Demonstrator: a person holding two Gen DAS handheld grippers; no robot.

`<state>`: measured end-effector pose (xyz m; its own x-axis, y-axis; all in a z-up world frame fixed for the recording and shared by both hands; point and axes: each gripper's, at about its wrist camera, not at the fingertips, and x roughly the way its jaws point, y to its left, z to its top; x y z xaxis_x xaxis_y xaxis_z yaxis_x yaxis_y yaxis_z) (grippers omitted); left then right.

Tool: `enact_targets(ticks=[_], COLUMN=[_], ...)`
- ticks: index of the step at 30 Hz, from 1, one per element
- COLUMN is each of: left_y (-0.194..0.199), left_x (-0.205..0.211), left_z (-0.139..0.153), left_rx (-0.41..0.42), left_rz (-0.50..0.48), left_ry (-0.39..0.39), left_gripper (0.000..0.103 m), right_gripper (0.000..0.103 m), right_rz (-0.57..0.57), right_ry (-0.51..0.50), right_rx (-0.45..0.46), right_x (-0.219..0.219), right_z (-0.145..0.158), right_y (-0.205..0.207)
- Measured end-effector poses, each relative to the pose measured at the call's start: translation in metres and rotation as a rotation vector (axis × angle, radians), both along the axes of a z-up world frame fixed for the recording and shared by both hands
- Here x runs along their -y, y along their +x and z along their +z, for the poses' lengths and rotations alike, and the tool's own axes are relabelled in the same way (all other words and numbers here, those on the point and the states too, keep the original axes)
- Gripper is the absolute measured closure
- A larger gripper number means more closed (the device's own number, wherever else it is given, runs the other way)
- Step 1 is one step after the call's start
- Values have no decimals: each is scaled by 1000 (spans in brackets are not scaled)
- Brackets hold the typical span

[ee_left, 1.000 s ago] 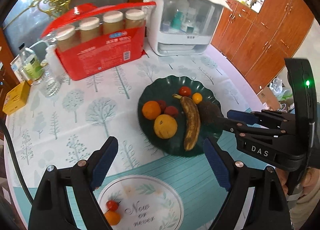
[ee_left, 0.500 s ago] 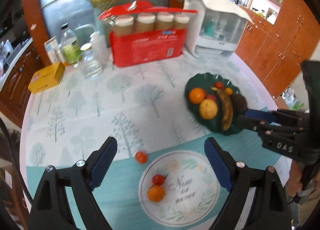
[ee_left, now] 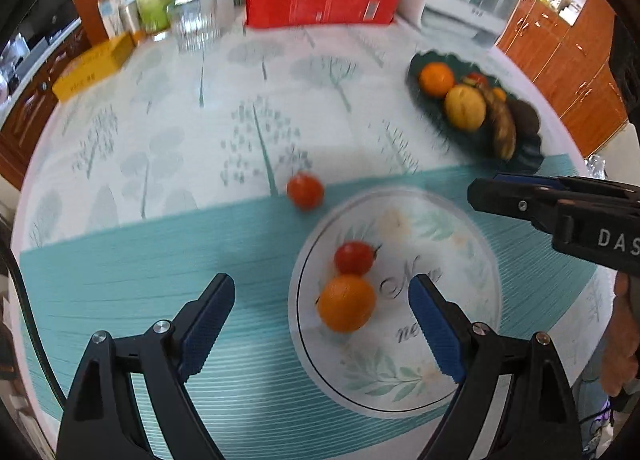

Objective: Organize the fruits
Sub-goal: 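Grasp the small mandarin with the left tool while the right tool grasps a red tomato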

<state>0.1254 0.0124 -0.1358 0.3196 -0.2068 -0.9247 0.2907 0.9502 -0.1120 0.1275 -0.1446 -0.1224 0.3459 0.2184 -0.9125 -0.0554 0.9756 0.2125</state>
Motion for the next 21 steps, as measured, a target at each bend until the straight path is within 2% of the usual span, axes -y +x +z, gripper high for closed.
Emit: enact_targets(ticks=[2,4,8,12,14,16,21], left_y=[-1,0,2,3,4,3,3], left_x=[1,1,4,6,4,2,-9], left_z=[-11,-19,-30,-38,-41,-40,-38], left_rx=[-14,-20,-43,-65,-76,-78,-56], left_rz=[2,5,5,-7,-7,-8,22], left_ry=[-10,-22,-54,-79,-116,-144,-120], left_gripper=[19,26,36,52,57,66,66], right_gripper=[70,69,69,69,69,69,69], right_rz=[-8,-9,3,22,30,40,69], right_ry=[12,22,33,44,50,54,67], right_rx=[-27,-45,-61,-71,-74,-77,-84], right_x=[-1,-2,-7,-14,-17,-21,-34], right_z=[-13,-23,-34,-40,-42,-44,-50], right_y=[-1,-3,-3,-2,-1,0,4])
